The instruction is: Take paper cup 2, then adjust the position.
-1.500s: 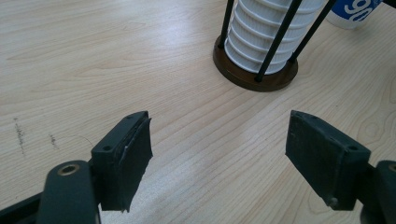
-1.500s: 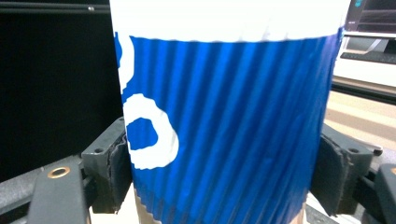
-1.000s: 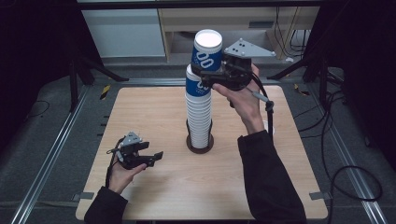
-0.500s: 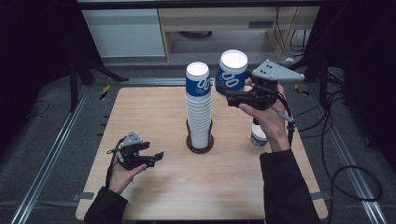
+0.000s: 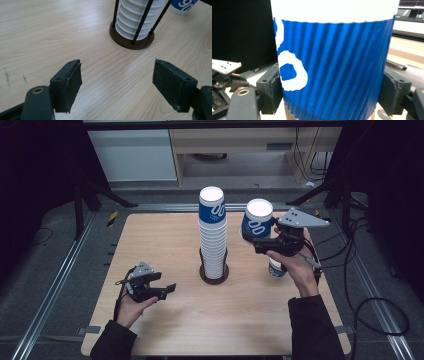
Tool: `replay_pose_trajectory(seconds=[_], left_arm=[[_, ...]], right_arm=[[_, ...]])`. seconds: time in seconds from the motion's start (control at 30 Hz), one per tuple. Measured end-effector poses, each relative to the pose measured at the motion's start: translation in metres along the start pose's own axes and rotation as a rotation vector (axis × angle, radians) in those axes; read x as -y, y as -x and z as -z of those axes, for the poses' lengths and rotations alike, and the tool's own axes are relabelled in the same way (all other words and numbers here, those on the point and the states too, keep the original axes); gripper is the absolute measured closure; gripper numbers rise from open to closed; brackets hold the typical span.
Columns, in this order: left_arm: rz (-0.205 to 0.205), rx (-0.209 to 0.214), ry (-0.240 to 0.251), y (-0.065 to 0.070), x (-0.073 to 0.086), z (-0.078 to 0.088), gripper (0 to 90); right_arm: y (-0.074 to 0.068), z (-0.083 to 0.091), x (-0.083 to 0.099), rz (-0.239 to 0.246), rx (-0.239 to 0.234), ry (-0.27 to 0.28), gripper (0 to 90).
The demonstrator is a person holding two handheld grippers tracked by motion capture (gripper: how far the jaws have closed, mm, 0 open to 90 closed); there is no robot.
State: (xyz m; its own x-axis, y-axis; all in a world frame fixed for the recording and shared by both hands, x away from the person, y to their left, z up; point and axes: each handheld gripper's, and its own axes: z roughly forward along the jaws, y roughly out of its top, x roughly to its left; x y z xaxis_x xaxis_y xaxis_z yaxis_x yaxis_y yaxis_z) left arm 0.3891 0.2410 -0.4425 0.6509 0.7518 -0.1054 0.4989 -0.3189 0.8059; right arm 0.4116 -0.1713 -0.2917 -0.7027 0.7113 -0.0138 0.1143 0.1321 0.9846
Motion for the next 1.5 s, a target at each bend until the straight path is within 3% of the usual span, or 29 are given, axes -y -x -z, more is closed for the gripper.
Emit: replay_pose_trajectory(seconds=[0.6, 0.83, 1.0, 1.2, 1.27, 1.5], left_arm=[[-0.019, 0.030, 0.000, 0.003, -0.004, 0.005, 22.5], [-0.032, 0.045, 0.002, 0.006, -0.006, 0.007, 22.4], [-0.041, 0.064, 0.004, 0.008, -0.008, 0.008, 22.4], [-0.060, 0.094, 0.004, 0.013, -0.010, 0.009, 22.3], [-0.084, 0.107, 0.003, 0.017, -0.012, 0.011, 22.2], [-0.127, 0.134, 0.004, 0.027, -0.016, 0.013, 22.0]], right_arm=[[0.003, 0.001, 0.057, -0.006, -0.062, -0.121, 20.3], [-0.001, -0.001, 0.071, 0.004, -0.098, -0.146, 20.3], [-0.007, -0.003, 0.081, 0.005, -0.148, -0.160, 20.2], [-0.015, -0.007, 0.090, 0.043, -0.197, -0.213, 19.8], [-0.020, -0.007, 0.093, 0.074, -0.228, -0.217, 19.8], [-0.030, -0.015, 0.102, 0.100, -0.308, -0.244, 19.8]])
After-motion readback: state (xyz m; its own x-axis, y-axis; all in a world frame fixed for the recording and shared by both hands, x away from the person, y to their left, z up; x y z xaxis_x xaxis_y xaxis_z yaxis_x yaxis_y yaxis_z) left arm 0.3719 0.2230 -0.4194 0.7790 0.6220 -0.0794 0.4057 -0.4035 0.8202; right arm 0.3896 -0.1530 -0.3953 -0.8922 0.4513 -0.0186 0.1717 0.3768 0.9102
